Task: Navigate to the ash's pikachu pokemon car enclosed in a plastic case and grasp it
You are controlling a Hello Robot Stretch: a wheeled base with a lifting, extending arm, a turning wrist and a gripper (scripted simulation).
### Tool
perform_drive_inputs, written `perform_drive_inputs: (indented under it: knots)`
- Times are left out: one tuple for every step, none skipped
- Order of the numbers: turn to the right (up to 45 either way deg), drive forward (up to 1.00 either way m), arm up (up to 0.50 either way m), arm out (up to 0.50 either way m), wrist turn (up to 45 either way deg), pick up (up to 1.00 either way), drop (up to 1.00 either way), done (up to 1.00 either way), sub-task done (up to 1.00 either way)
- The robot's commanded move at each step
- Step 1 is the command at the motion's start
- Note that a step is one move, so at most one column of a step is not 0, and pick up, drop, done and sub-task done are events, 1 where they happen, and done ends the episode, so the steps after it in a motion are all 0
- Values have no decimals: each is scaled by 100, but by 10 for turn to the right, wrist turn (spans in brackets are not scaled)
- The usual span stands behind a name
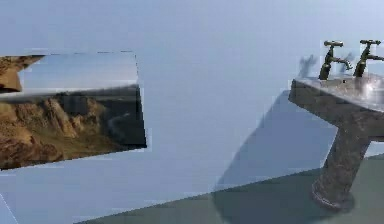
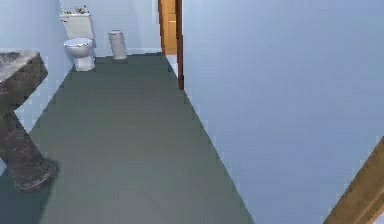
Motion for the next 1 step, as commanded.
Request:
perform_drive_inputs:
  knots:
    - [450,0,0,0,0,0,0,0,0]
